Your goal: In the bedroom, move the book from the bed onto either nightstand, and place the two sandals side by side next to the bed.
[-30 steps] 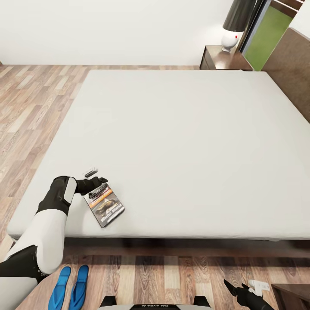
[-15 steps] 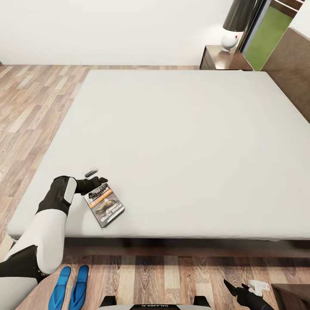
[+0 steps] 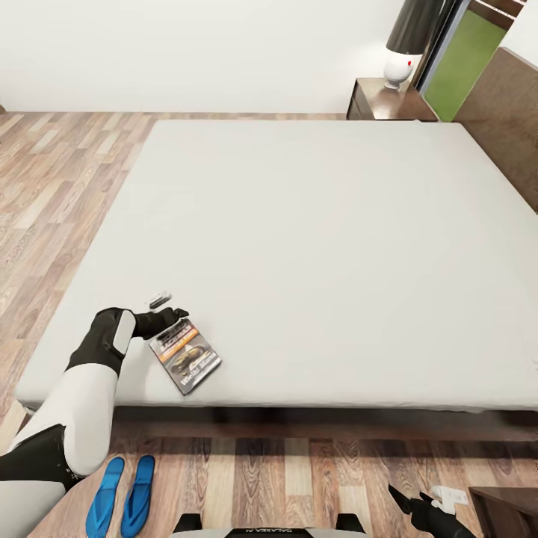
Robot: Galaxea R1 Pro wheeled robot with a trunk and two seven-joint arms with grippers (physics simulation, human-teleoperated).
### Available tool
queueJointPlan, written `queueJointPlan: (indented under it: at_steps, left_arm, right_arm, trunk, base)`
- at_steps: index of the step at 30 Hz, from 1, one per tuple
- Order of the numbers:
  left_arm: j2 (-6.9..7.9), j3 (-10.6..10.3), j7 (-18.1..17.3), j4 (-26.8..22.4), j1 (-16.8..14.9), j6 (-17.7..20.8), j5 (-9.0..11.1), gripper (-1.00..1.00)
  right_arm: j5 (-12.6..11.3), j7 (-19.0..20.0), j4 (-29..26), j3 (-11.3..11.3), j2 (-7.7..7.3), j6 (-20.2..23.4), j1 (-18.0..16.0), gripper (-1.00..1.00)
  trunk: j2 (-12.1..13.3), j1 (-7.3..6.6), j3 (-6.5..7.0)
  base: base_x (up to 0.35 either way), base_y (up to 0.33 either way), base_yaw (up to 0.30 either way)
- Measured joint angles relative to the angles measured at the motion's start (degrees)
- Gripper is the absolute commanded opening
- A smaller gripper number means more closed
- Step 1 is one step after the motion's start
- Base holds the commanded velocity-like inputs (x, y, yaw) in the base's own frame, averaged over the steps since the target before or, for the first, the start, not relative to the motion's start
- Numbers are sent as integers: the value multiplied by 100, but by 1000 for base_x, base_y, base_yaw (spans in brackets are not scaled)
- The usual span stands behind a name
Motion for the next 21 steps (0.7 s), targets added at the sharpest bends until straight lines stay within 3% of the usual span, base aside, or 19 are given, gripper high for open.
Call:
queueJointPlan:
  at_steps: [21]
  left_arm:
    - [0, 0, 12, 7, 1, -20, -12, 100]
  right_arm:
    - [1, -3, 0, 0, 0, 0, 0, 100]
  trunk:
    - [0, -3, 0]
  base:
    - [-21, 0, 0]
